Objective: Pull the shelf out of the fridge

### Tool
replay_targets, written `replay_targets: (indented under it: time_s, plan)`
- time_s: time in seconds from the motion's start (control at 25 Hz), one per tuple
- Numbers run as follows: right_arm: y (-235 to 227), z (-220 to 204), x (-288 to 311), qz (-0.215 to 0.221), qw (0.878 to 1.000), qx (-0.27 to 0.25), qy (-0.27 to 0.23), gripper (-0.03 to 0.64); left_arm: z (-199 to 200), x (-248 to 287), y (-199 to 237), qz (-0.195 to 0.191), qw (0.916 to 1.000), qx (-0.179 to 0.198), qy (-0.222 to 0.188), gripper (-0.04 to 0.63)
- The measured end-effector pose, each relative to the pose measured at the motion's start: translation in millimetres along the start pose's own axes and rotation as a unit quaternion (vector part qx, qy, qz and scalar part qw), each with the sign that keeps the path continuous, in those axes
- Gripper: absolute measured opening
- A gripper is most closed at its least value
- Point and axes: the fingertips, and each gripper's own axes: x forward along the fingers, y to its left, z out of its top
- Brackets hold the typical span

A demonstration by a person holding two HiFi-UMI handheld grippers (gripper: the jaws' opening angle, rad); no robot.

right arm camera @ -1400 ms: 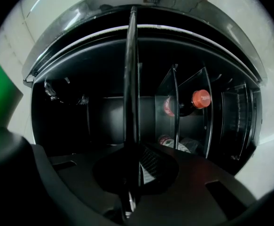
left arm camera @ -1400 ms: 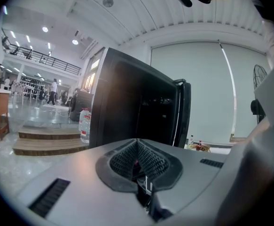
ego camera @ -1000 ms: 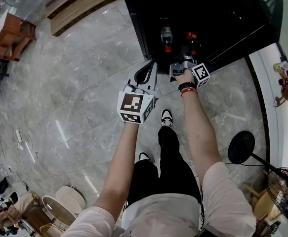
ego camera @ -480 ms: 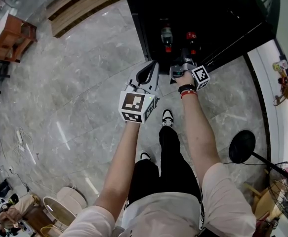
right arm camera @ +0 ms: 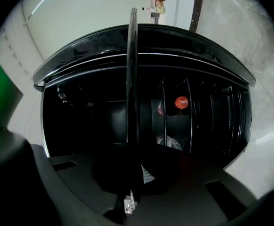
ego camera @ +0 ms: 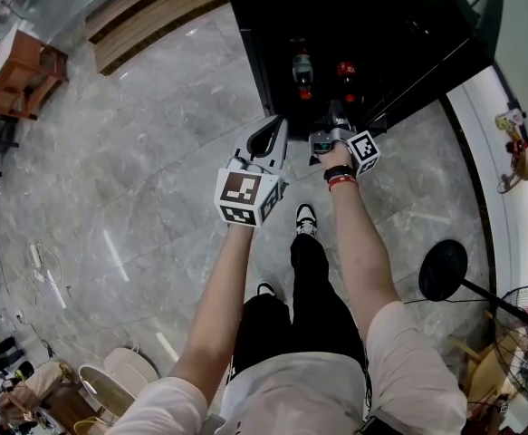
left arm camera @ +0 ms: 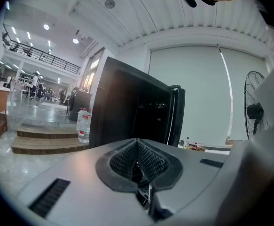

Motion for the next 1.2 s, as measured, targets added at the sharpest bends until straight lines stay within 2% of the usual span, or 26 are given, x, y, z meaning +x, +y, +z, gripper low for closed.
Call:
replay_targets:
  time_s: [1.2]
  plan:
    - [10.0,-9.8,-53.3,0.005,1.000,0.009,0.011,0.025,9.5,-32.0,-13.5,0.001,1.0000,0.000,-0.001,0.018]
